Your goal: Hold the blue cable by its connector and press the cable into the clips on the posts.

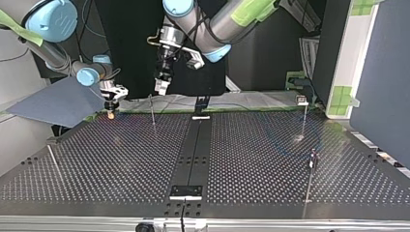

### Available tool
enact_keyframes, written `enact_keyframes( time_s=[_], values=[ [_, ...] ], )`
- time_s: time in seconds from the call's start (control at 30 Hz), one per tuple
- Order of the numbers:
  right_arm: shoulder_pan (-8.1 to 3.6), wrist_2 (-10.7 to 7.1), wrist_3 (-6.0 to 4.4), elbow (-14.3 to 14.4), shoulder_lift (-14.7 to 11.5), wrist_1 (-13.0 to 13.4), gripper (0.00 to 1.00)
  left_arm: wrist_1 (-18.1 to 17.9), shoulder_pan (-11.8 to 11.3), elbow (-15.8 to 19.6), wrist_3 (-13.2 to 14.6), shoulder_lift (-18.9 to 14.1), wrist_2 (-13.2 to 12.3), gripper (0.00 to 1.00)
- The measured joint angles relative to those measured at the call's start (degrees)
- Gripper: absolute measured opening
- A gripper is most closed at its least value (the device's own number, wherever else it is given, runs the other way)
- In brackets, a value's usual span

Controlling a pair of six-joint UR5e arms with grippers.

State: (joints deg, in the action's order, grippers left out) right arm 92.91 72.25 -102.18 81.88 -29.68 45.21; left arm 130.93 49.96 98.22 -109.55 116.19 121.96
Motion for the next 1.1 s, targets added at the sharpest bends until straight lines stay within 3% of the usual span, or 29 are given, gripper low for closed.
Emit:
enact_keyframes(
  time_s=[0.27, 0.53, 0.7, 0.9, 1.1],
  values=[
    [0.11, -0.41, 0.38, 0.0, 0.0, -0.02, 0.0, -1.9, 0.11, 3.88, -0.94, -3.89, 2.76, 0.98],
    [0.11, -1.43, 0.44, 0.02, -0.03, -0.17, 0.0, -6.08, 0.15, 8.5, -2.15, -8.36, 3.02, 0.98],
    [0.15, -2.22, 0.51, 0.05, -0.07, -0.27, 0.0, -8.84, -0.23, 11.31, -2.73, -9.34, 2.15, 0.98],
    [0.55, -2.25, 1.65, 0.08, -0.4, -0.96, 0.0, -11.7, -0.74, 14.45, -4.12, -9.44, 0.5, 0.98],
    [1.15, -1.94, 2.75, 0.08, -0.98, -1.7, 0.0, -10.31, -0.96, 17.6, -3.04, -9.46, 0.88, 0.98]
  ],
)
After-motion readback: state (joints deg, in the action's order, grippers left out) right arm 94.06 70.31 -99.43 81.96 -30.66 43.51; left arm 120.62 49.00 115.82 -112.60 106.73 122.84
